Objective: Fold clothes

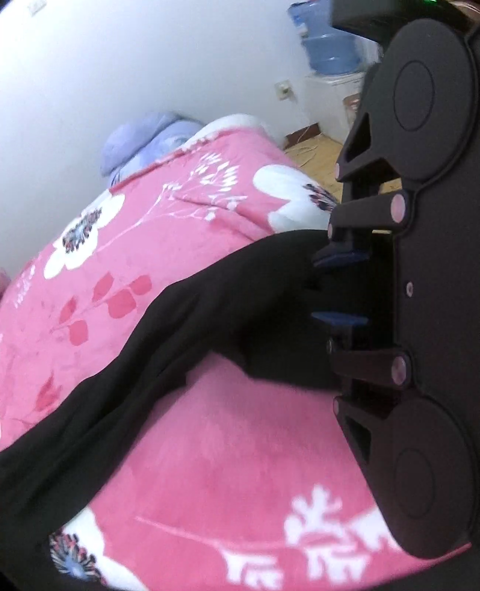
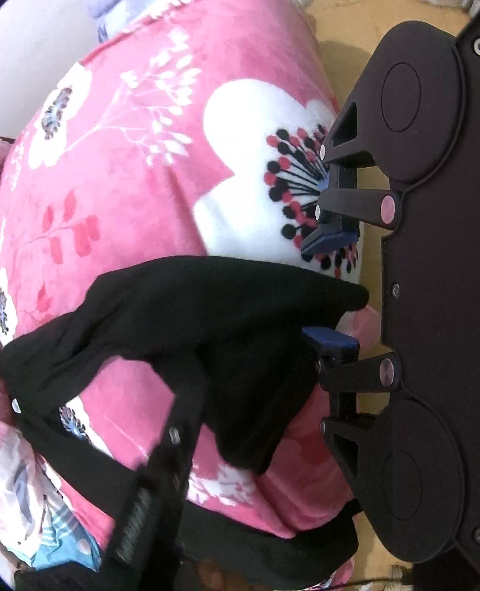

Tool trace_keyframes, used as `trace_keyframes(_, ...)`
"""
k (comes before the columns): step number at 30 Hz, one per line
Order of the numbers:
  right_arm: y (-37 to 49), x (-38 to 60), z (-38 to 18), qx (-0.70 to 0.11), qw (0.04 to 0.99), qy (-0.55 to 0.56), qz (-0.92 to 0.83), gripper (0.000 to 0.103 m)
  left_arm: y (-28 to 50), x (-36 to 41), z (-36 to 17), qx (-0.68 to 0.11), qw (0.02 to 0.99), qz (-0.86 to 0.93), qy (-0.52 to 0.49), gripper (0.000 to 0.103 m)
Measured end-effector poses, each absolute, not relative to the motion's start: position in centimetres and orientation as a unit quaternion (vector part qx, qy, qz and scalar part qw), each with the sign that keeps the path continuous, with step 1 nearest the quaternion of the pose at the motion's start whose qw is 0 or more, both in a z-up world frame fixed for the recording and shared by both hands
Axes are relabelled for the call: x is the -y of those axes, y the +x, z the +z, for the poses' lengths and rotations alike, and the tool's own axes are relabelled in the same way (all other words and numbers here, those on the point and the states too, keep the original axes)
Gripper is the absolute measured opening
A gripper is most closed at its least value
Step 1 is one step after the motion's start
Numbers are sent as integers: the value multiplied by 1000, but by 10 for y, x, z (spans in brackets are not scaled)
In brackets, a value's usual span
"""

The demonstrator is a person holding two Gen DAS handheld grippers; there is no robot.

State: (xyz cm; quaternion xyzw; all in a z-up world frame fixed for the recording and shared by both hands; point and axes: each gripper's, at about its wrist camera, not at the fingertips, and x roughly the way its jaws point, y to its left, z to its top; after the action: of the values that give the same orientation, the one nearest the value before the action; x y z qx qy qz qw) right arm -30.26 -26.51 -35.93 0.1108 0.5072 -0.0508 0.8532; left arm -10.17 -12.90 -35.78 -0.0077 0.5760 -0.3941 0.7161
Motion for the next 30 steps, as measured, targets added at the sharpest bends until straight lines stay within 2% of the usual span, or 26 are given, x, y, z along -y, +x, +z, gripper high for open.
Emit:
trace_keyframes(3, -300, 271, -371, -510, 850, 128, -30, 41, -103, 136, -359, -580, 725, -372, 0, 24)
trace_keyframes(5, -299, 273, -376, -513, 848, 129, -20, 34, -103, 144, -364, -585, 730, -353, 2, 25)
trace_keyframes(6, -299, 275, -378, -515, 847, 129, -15, 28, -103, 146, -366, -589, 731, -344, 1, 25)
trace_keyframes(7, -298, 277, -381, -516, 847, 129, -11, 16, -103, 146, -367, -593, 731, -337, 0, 26)
trace_keyframes(9, -299, 280, -380, -514, 848, 129, -7, 5, -103, 150, -369, -595, 733, -331, -4, 26)
trace_keyframes(10, -300, 283, -377, -509, 851, 127, -3, 3, -103, 152, -370, -595, 733, -330, -10, 27)
trace_keyframes(12, -304, 287, -371, -502, 856, 126, 3, 2, -103, 154, -370, -596, 731, -333, -21, 26)
trace_keyframes(15, -308, 290, -359, -494, 860, 127, 9, 2, -103, 155, -364, -598, 723, -343, -44, 15)
trace_keyframes(19, -314, 295, -327, -476, 870, 126, 12, 2, -103, 156, -344, -596, 710, -366, -84, 13)
trace_keyframes(22, -317, 300, -297, -458, 882, 110, 12, 2, -102, 159, -325, -583, 703, -391, -110, 8)
trace_keyframes(30, -311, 295, -202, -395, 916, -57, 32, 2, -94, 143, -279, -552, 688, -433, -187, 9)
